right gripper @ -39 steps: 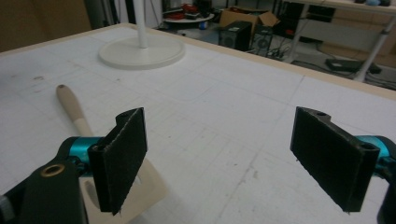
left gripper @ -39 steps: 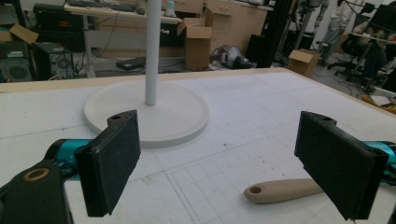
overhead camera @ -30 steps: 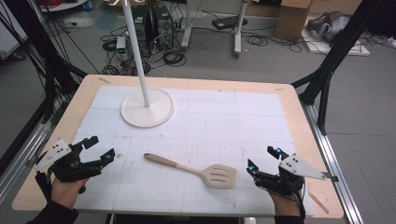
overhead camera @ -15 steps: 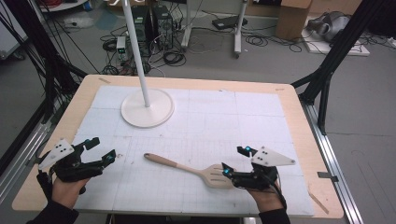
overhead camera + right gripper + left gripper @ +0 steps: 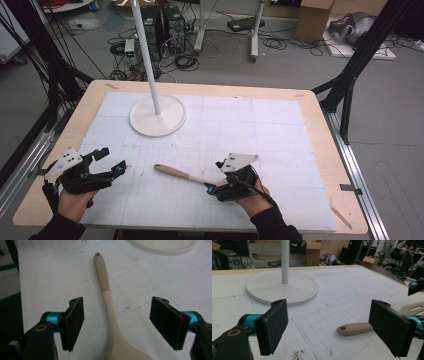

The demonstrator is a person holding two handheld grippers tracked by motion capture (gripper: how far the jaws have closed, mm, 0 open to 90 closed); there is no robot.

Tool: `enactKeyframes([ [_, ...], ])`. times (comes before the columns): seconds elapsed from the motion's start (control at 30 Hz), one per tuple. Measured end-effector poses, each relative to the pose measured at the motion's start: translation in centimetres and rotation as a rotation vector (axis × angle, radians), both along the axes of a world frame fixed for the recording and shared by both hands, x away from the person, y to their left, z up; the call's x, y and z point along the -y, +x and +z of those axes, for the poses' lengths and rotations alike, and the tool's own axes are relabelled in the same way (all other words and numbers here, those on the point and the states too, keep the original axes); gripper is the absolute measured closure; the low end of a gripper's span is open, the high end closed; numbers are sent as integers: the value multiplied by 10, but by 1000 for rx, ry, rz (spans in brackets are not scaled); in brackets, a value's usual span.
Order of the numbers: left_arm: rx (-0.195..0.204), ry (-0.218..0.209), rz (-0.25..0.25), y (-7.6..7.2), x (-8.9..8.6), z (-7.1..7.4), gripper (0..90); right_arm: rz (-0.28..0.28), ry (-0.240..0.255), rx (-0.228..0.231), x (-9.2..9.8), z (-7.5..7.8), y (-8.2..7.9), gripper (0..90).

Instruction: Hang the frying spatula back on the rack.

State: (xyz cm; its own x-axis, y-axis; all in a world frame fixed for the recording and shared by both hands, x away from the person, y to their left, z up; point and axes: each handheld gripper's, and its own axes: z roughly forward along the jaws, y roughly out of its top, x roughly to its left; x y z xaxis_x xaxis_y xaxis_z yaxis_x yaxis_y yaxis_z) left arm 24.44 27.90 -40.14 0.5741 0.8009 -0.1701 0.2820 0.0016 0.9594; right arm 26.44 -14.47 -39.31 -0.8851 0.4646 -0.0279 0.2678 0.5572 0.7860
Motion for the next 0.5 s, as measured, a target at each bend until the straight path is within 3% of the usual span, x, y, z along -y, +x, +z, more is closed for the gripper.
enactKeyframes([
  [0.17, -11, -25, 2, 1, -1, 0, 169, 26, -76, -53, -10, -8, 13, 341],
  [0.5, -18, -24, -11, 2, 2, -1, 176, 76, -183, -121, -27, -17, 30, 461],
])
